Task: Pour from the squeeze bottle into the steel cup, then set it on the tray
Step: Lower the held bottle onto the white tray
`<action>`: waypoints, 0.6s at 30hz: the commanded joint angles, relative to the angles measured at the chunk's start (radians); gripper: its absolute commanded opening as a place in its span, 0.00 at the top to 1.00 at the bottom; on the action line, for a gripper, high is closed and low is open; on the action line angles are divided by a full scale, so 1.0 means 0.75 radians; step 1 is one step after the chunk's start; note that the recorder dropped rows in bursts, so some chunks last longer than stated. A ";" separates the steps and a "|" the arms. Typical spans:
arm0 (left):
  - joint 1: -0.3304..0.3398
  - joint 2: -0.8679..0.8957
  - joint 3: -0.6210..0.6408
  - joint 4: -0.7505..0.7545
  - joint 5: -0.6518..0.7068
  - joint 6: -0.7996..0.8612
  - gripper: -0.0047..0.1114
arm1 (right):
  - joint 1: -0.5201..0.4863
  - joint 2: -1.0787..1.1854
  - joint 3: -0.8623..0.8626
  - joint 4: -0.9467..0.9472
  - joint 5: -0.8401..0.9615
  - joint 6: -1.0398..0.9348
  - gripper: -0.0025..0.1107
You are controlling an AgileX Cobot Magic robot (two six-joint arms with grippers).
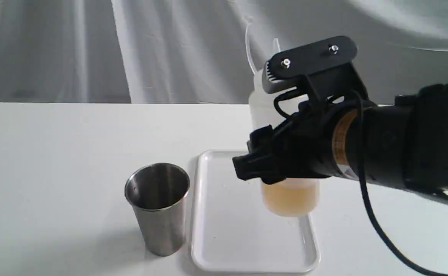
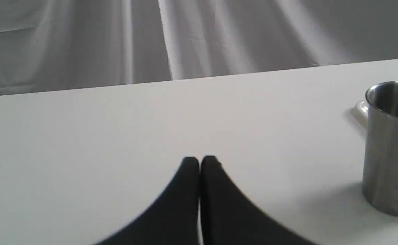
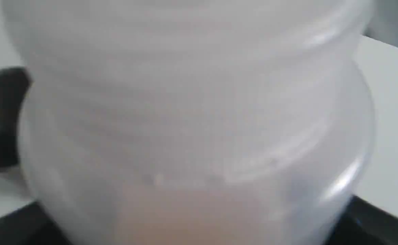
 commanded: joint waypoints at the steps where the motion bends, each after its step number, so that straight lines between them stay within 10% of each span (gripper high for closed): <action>1: 0.002 -0.003 0.006 -0.001 -0.009 -0.007 0.96 | -0.091 -0.021 0.002 -0.002 -0.221 -0.013 0.80; 11: 0.002 -0.003 0.006 -0.001 -0.009 -0.005 0.96 | -0.347 -0.009 0.002 0.162 -0.519 -0.330 0.80; 18: 0.002 -0.003 0.006 -0.001 -0.009 -0.002 0.96 | -0.386 0.105 0.002 0.937 -0.803 -1.277 0.80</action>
